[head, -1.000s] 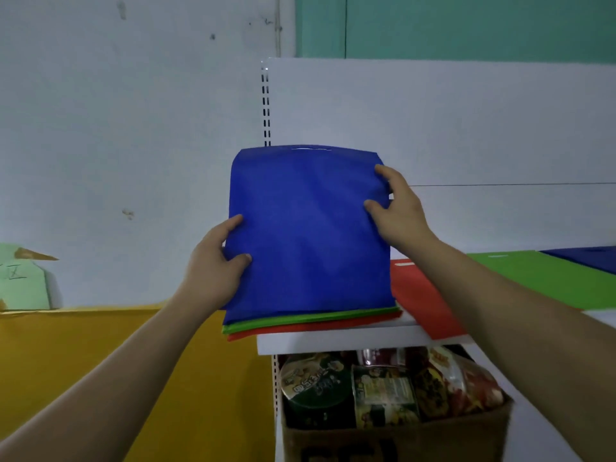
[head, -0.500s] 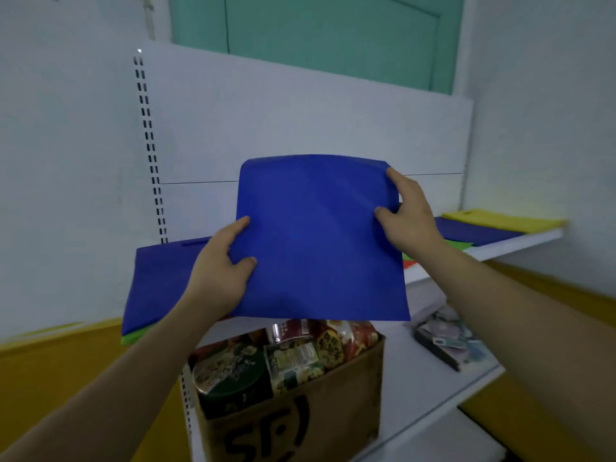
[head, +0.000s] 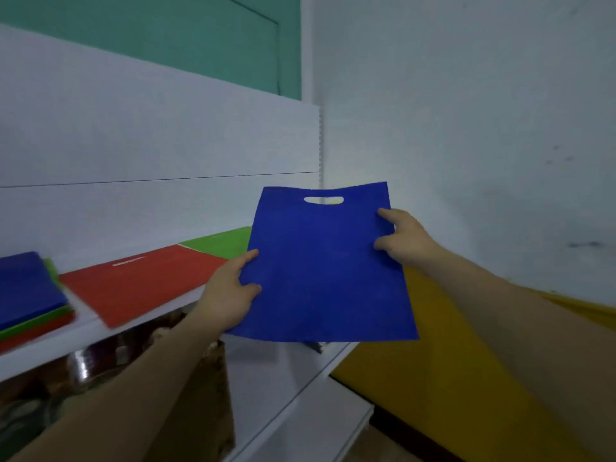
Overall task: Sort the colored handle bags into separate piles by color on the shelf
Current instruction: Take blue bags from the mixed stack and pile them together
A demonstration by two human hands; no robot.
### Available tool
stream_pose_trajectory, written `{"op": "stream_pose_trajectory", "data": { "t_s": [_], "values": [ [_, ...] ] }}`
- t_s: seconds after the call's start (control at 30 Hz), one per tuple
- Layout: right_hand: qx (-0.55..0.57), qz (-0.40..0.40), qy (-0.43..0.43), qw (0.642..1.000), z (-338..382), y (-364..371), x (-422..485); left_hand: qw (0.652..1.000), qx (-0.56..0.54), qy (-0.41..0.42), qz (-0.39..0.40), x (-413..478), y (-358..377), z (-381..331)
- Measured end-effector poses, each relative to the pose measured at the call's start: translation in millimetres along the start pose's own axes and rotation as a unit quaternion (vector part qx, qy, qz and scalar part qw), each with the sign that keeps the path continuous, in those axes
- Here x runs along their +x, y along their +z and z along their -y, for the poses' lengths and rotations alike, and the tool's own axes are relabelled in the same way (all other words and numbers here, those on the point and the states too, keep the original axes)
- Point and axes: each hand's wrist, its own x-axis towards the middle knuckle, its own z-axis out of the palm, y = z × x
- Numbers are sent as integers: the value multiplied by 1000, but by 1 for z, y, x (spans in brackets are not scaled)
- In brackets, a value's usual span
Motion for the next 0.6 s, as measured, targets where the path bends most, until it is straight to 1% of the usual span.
{"op": "stream_pose_trajectory", "data": {
  "t_s": [0.07, 0.17, 0.3, 0.6],
  "values": [
    [-9, 4, 29, 1000, -31, -24, -4, 1000, 4, -1, 23, 8, 40, -9],
    [-33, -35, 30, 998, -76, -58, -5, 998, -21, -5, 50, 19, 91, -21],
    [-36, -63, 41, 997, -116, -92, -4, 997, -42, 7, 60, 36, 142, -32],
    [-59, -114, 46, 991, -169, -105, 44, 990, -97, 15, 97, 106, 215, -24]
  ]
}}
